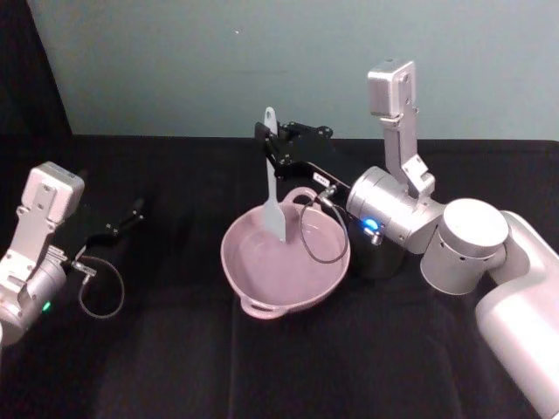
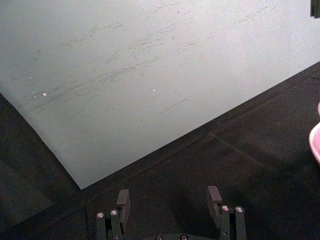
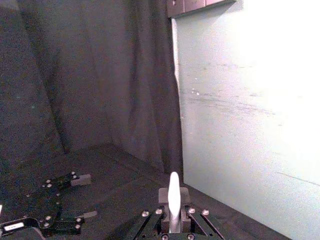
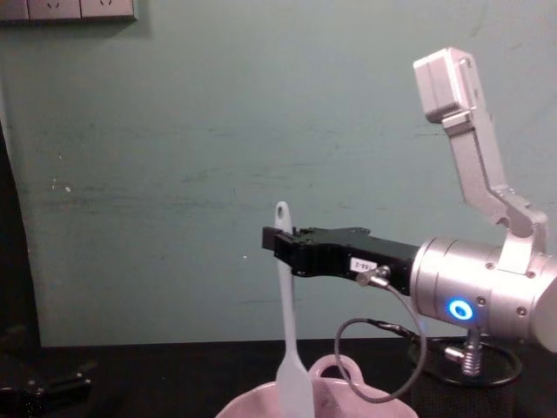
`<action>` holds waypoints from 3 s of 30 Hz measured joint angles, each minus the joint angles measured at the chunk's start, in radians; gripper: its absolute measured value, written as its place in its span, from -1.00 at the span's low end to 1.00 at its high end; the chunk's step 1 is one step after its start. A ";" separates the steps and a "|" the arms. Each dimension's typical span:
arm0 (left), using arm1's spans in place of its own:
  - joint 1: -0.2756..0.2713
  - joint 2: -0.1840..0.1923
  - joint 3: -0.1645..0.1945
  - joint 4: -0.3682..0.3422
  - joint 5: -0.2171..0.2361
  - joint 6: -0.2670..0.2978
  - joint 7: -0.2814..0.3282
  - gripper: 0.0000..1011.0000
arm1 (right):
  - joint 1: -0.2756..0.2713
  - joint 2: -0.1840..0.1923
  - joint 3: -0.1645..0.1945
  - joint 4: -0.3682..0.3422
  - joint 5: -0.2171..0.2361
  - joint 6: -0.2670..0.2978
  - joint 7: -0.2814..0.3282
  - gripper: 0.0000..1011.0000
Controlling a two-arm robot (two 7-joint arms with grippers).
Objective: Use the one hand to pick up the spoon and stir the clear water in the bowl.
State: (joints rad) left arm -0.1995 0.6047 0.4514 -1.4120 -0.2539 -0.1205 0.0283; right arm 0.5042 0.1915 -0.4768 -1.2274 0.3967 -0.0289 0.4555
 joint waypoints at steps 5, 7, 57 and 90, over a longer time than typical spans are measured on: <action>0.000 0.000 0.000 0.000 0.000 0.000 0.000 1.00 | -0.011 0.021 0.010 -0.021 -0.004 0.013 -0.006 -0.76; 0.000 0.000 0.000 0.000 0.000 0.000 0.000 1.00 | -0.022 0.033 0.015 -0.038 -0.005 0.022 -0.008 -0.76; 0.000 0.000 0.000 0.000 0.000 0.000 0.000 1.00 | -0.045 0.011 -0.047 -0.081 0.019 0.042 0.016 -0.76; 0.000 0.000 0.000 0.000 0.000 0.000 0.000 1.00 | -0.132 0.096 0.039 -0.184 0.040 0.054 -0.022 -0.76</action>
State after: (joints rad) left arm -0.1995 0.6047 0.4514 -1.4120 -0.2539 -0.1205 0.0283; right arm 0.3721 0.2878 -0.4377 -1.4112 0.4364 0.0247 0.4337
